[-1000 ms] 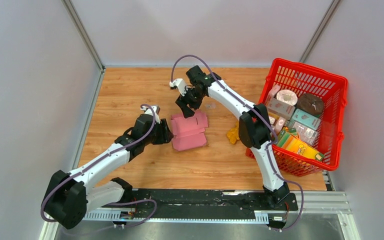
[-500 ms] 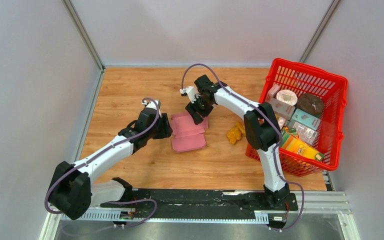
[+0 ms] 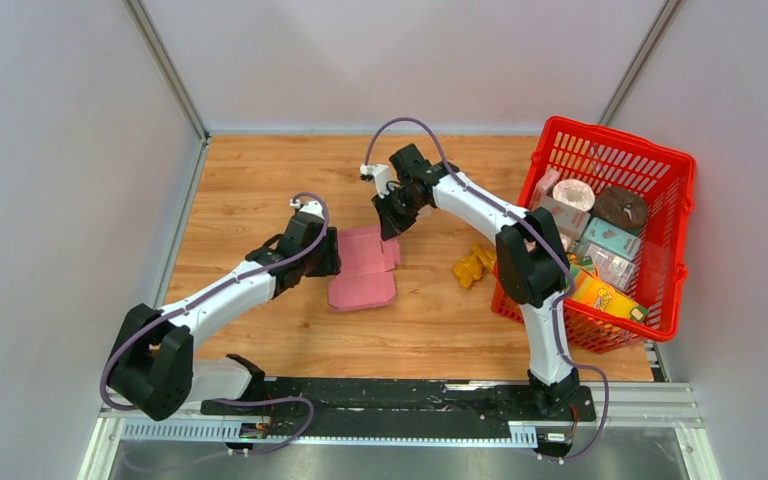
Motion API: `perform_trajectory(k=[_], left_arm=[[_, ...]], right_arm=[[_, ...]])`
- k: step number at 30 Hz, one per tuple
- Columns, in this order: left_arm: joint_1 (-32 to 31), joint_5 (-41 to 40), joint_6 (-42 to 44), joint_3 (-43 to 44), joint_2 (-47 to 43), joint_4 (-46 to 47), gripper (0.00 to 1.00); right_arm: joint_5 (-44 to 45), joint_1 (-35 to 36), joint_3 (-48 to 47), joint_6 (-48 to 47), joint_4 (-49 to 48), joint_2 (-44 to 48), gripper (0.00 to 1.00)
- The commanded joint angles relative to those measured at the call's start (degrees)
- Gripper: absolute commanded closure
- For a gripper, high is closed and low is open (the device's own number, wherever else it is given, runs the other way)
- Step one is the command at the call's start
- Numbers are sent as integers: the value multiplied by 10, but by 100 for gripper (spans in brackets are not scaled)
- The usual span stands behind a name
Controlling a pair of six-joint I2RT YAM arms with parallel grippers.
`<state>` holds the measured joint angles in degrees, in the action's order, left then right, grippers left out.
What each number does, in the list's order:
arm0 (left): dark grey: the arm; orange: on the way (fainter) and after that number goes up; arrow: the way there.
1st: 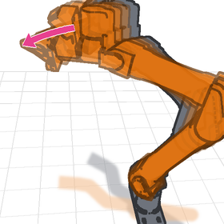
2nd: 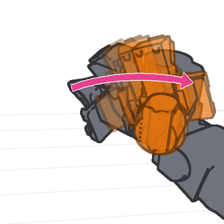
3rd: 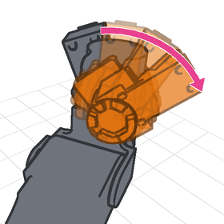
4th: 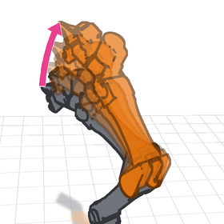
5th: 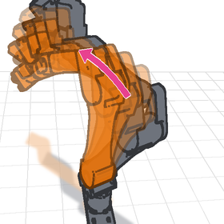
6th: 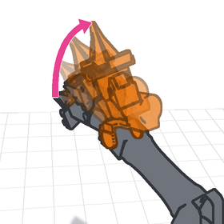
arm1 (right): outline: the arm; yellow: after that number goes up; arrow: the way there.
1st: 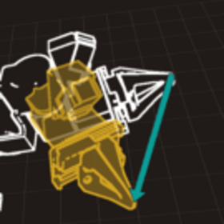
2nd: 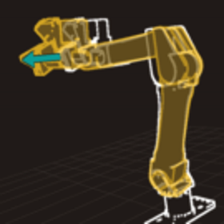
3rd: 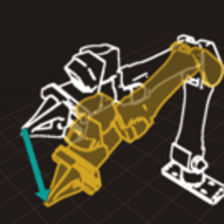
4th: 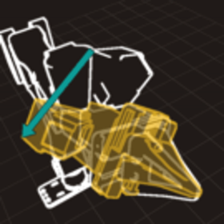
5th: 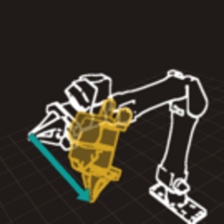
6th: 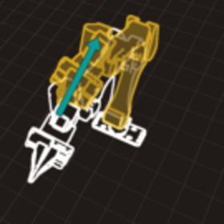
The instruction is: Fold the paper box
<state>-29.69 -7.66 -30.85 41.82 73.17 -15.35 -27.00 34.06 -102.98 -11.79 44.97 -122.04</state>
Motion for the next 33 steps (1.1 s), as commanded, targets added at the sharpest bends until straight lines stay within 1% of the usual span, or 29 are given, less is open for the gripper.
perform_trajectory(k=[1,3,5,9,11,14,15,17,18,21,22,25,26,29,31,32,33], left_arm=[[-13,-45,21,7,-34,-10,43],[-19,-63,19,-1,-43,-14,43],[-24,-74,18,9,-39,-24,43],[-37,-82,33,35,-6,-33,43],[-47,-82,33,48,4,-33,42],[-51,-109,22,58,22,-27,42],[-50,-147,14,60,31,-47,43],[-50,-180,-1,47,29,-57,46],[-49,-189,-5,35,20,-49,47],[-40,-180,-9,7,13,-35,54],[-38,-184,-9,4,14,-38,56],[-33,-198,-12,0,14,-54,56],[-32,-198,-11,-6,12,-50,57],[-31,-158,2,-16,-5,-37,55],[-32,-106,10,-37,-55,4,51],[-31,-87,15,-65,-77,24,49],[-31,-53,18,-75,-116,52,45]], right_arm=[[29,6,16,93,-33,53,100],[30,9,39,106,-36,77,100],[34,19,65,107,-38,94,100],[42,27,100,115,-48,137,100],[36,28,110,114,-55,144,100],[34,29,135,114,-66,160,100],[40,29,144,114,-71,168,100],[46,29,164,113,-87,174,100],[52,29,169,113,-92,178,100],[50,29,192,114,-109,184,100],[53,29,216,114,-130,189,100],[58,29,238,114,-149,208,100],[57,29,248,114,-155,212,100],[53,29,255,113,-168,223,100],[52,29,253,108,-173,225,100],[53,29,252,107,-175,223,100],[59,29,248,108,-175,221,100]])
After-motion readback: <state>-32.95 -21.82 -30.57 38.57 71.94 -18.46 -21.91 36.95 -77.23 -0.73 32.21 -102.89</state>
